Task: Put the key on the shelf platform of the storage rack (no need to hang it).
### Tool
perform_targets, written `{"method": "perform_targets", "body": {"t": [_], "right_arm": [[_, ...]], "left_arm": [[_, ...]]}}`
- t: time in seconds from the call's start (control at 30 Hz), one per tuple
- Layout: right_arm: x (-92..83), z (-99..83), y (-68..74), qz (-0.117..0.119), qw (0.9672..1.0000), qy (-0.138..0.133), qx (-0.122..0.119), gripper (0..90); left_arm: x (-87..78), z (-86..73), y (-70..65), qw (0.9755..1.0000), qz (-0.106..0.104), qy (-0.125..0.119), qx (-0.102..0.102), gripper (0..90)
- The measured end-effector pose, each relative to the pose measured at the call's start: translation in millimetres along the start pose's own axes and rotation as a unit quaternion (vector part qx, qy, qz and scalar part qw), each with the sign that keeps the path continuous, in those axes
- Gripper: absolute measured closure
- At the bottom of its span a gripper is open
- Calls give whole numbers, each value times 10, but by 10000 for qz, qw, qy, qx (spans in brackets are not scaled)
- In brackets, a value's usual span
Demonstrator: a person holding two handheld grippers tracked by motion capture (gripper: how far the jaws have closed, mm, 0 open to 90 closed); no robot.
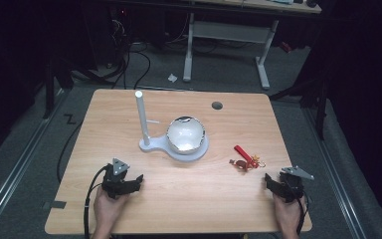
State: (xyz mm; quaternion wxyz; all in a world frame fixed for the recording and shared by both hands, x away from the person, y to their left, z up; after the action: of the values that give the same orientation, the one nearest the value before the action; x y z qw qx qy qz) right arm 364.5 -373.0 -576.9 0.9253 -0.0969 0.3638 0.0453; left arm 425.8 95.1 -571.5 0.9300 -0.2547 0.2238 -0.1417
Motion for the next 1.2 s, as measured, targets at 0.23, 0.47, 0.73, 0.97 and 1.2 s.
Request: {"method": "perform_targets", "body": {"t": [0.23, 0.47, 0.73, 0.97, 1.2], "right_arm": [[0, 0, 0, 1, 10000, 1, 0, 398], [-4, -2, 0, 69, 10000, -10, -60, 398], [-15, -3, 7, 148, 9998, 17, -116, 409], [-107, 17, 93, 296, 9992, -111, -259, 387], [-276, 108, 216, 463, 9976, -363, -373, 359]], "left_arm": [[0, 0, 0, 10000, 1, -1, 2, 236], [0, 0, 0, 10000, 1, 0, 2, 236], [0, 0, 0, 10000, 1, 2, 3, 236], [0, 1, 1, 10000, 2, 0, 1, 236], [0, 0, 0, 10000, -1, 2, 0, 235]]}}
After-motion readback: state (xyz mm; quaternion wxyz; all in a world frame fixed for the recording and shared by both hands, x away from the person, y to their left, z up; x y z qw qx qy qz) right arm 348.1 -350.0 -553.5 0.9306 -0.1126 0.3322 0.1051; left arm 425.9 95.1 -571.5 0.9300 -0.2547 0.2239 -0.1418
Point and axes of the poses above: each handheld gripper's, and its own axes: x roughly forward along the jaws, z roughly out of its top, y roughly to its left, the point moved 7 cm from there along x, roughly forward along the jaws, and after that the axes turned 10 degrees about -x, right-handed, at the moved point
